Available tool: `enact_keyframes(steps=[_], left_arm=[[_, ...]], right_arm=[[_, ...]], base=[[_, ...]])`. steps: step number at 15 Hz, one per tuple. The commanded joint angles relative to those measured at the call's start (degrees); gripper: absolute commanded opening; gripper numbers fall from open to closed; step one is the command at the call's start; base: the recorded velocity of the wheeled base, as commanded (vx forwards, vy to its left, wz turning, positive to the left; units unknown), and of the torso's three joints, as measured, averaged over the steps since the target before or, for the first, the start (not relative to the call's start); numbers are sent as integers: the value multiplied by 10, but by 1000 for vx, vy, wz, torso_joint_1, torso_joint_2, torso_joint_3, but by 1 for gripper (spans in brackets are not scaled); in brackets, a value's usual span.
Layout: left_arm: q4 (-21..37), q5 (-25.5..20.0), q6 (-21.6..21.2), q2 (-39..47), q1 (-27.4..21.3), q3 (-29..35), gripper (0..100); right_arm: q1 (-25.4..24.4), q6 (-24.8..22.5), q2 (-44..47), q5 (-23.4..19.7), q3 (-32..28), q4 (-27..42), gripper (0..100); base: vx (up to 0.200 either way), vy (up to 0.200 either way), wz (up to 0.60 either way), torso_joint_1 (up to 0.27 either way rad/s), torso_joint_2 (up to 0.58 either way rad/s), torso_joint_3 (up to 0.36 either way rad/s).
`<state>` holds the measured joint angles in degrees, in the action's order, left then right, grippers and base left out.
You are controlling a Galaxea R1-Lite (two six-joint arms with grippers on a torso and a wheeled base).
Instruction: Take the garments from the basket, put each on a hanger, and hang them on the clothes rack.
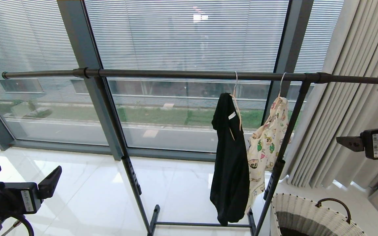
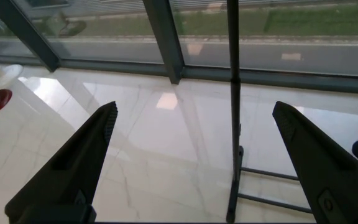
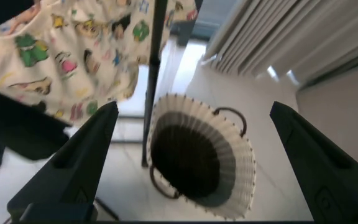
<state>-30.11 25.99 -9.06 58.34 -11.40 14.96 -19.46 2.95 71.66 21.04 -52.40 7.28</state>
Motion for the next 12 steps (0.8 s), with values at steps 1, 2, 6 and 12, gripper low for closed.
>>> enact_keyframes(steps=[1,2,6,12], left_arm=[[-1,0,-1,-11,1,-6,100],[0,0,-1,-16,1,-11,100],[0,1,-2,-26,2,-12,100],[0,1,-3,-26,9,-12,100]], right_arm=[[19,-24,-17,1,69,-62,100],[22,-35,-15,0,80,-92,100],[34,-57,-14,-2,89,-117,100],[34,-70,-14,-2,99,-117,100]], base=[[0,0,0,0,0,0],[0,0,0,0,0,0],[-100,0,0,1,0,2],[-200,0,0,1,3,4]])
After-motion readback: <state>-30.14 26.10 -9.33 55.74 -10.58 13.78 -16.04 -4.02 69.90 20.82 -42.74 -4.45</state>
